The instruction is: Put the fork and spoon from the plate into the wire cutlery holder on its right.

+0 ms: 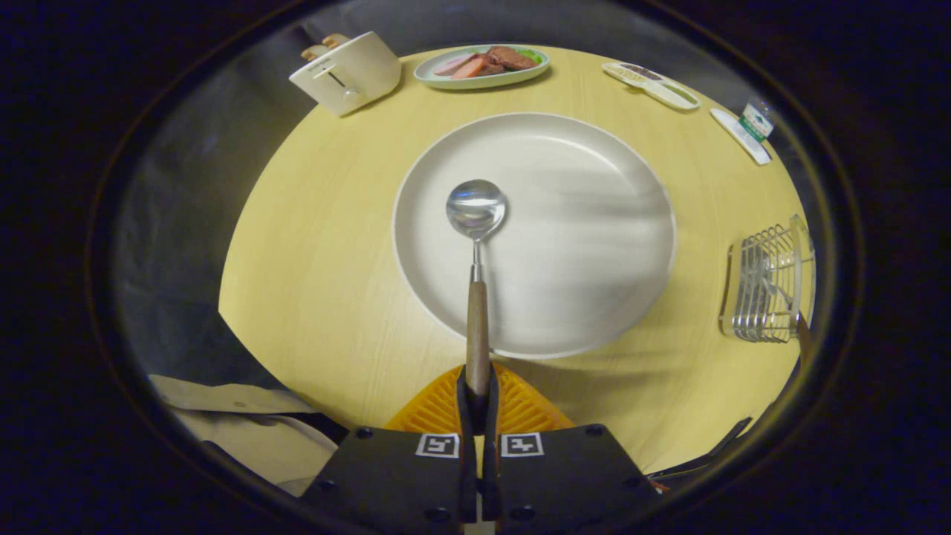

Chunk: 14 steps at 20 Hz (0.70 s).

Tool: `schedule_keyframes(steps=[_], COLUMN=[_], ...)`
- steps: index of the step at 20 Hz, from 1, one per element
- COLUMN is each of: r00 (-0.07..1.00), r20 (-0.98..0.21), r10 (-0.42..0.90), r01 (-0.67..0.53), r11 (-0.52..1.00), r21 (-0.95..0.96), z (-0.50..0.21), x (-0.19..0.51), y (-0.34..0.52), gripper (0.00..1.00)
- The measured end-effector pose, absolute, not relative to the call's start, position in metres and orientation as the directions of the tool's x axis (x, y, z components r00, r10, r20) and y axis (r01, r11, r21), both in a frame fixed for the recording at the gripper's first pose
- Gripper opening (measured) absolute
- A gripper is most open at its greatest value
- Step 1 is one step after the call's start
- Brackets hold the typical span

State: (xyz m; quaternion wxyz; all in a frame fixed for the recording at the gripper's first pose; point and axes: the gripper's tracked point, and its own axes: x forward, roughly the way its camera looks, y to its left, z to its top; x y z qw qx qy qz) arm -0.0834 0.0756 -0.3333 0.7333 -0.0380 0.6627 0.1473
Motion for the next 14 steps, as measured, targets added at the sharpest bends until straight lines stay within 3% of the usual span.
schedule_keyframes(steps=[4, 14], r00=[0.101, 0.208], r20=[-0.98, -0.961], r10=[0.174, 0.185], r01=[-0.256, -0.214], r11=[0.956, 0.967], r21=[0.144, 0.14], z=[-0.318, -0.256], x=[-0.084, -0.076], y=[0.066, 0.029], gripper=[0.07, 0.06])
